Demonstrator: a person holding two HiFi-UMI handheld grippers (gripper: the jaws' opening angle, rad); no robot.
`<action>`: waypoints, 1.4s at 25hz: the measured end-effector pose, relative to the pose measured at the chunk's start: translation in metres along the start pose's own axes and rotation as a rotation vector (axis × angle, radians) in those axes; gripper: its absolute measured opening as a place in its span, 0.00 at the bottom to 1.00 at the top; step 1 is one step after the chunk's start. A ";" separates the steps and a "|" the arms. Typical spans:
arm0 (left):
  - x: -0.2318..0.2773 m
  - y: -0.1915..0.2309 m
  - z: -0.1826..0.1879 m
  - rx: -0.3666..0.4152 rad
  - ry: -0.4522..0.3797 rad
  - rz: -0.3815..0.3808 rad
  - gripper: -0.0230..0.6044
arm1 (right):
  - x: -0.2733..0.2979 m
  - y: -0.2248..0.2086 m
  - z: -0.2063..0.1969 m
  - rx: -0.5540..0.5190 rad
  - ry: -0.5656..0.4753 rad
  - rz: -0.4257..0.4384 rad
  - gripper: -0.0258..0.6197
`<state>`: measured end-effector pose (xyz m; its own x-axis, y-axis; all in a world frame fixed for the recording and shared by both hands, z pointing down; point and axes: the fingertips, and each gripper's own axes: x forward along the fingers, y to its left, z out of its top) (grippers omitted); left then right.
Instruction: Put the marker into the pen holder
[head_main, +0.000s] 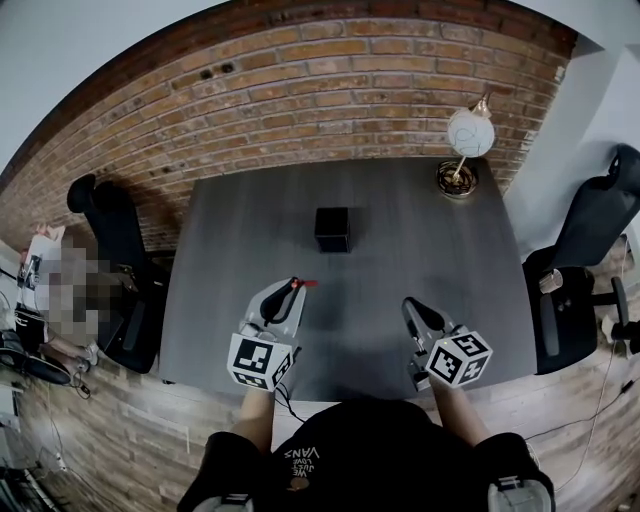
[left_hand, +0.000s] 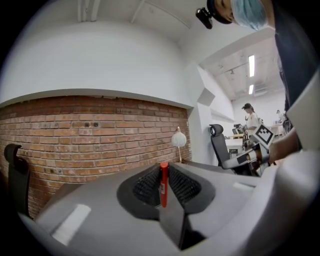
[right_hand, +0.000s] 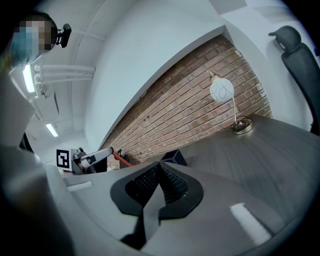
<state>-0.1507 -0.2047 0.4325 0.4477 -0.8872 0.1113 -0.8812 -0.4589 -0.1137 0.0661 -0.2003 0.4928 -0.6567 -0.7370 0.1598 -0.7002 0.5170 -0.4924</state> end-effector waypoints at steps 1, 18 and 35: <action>0.007 0.003 0.002 0.005 -0.005 0.001 0.20 | 0.001 -0.004 0.000 0.003 0.001 -0.002 0.04; 0.116 0.035 0.021 0.107 -0.018 -0.053 0.20 | 0.013 -0.057 0.006 0.043 0.016 -0.066 0.04; 0.183 0.048 -0.049 0.127 0.167 -0.114 0.20 | 0.036 -0.087 -0.004 0.107 0.044 -0.095 0.04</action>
<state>-0.1180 -0.3869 0.4956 0.5028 -0.8139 0.2911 -0.7954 -0.5675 -0.2128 0.1027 -0.2703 0.5449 -0.6026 -0.7591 0.2464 -0.7272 0.3950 -0.5614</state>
